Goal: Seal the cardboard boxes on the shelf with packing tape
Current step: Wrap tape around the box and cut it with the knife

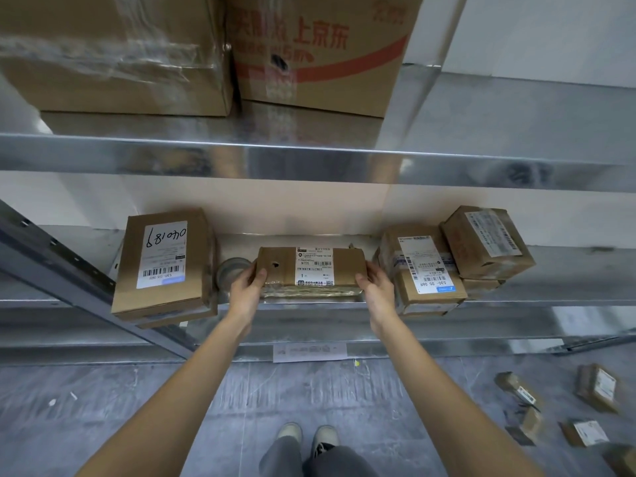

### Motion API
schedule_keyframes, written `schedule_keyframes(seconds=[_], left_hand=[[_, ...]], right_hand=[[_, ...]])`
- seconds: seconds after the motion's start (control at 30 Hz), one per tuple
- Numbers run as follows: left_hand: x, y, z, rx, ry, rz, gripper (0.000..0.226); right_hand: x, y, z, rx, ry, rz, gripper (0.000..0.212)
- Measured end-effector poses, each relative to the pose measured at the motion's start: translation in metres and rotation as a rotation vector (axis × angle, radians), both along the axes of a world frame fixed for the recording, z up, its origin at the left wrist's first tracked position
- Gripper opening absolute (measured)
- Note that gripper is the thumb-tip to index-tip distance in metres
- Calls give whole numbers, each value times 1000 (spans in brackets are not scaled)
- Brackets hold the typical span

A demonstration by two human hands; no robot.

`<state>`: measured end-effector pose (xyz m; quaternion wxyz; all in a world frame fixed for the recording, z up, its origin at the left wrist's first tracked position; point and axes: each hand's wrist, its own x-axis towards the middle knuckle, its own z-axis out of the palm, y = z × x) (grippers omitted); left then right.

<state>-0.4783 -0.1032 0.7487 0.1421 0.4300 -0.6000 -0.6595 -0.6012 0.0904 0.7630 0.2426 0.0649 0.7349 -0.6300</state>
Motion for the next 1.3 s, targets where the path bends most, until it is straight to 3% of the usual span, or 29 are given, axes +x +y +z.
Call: schedule_keyframes(seconds=[0.17,0.37,0.6,0.73,0.9,1.0,1.1,1.17,1.3], left_hand=[[-12,0,-3,43,20,-4,40],[-41,-3,4,71,31,9,22],[-47,10,1,1,22,99,24],[-21,29,-6,-15,42,205,22],[-7,27,-11,-38,22,79,24],[1,21,-14,-288,-84,-78,31],[9,14,-25,-696,-347,-234,56],[10,10,-30,-828,-561,-340,64],[16,1,-26,-1097,-896,-486,45]], right_hand=[[19,11,-1,134,11,42,71],[50,36,-17,197,25,120,47],[37,25,-10,205,116,10,67],[1,-2,2,259,187,55,69],[-34,-21,2,396,250,112,64],[-39,-18,-2,424,263,126,67],[-36,-14,-4,447,312,135,67],[-32,-13,-2,466,346,151,67],[-21,-12,9,594,618,222,65]])
